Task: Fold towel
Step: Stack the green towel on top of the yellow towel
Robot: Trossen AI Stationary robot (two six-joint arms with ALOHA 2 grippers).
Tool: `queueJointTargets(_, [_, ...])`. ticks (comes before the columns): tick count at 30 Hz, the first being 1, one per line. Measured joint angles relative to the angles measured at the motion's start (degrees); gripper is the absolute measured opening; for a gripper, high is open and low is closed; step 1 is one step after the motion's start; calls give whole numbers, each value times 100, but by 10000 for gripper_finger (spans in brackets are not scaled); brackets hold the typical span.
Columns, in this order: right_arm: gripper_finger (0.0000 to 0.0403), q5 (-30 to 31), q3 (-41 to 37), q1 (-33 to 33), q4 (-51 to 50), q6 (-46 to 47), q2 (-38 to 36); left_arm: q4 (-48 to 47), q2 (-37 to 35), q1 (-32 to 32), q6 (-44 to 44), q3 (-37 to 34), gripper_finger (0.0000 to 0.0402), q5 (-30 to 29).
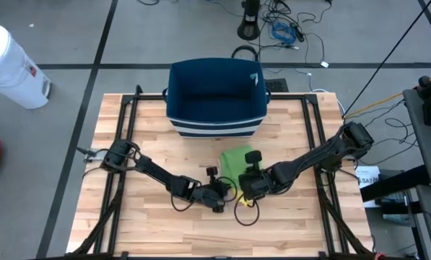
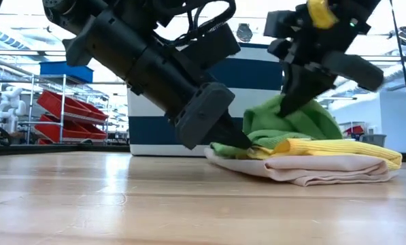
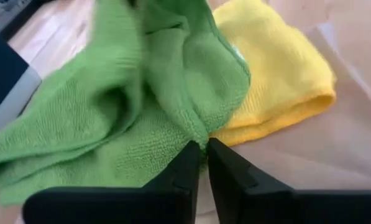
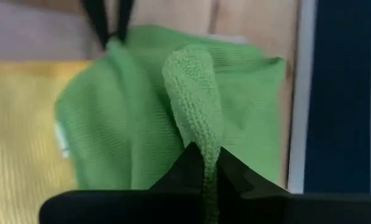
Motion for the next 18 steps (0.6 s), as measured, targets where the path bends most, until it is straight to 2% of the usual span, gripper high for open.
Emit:
queueJointTargets(7, [6,3,0,-82,15,594,-291,246,0,-82,275,2,22,-11])
queueJointTargets(12, [6,-429,0,-81,77,578,-296,680,0,-158,637,2,19,-12])
queueJointTargets(18, [6,-533,-26,-81,-10,603,-296,1081,0,-218,985,2,18,-13])
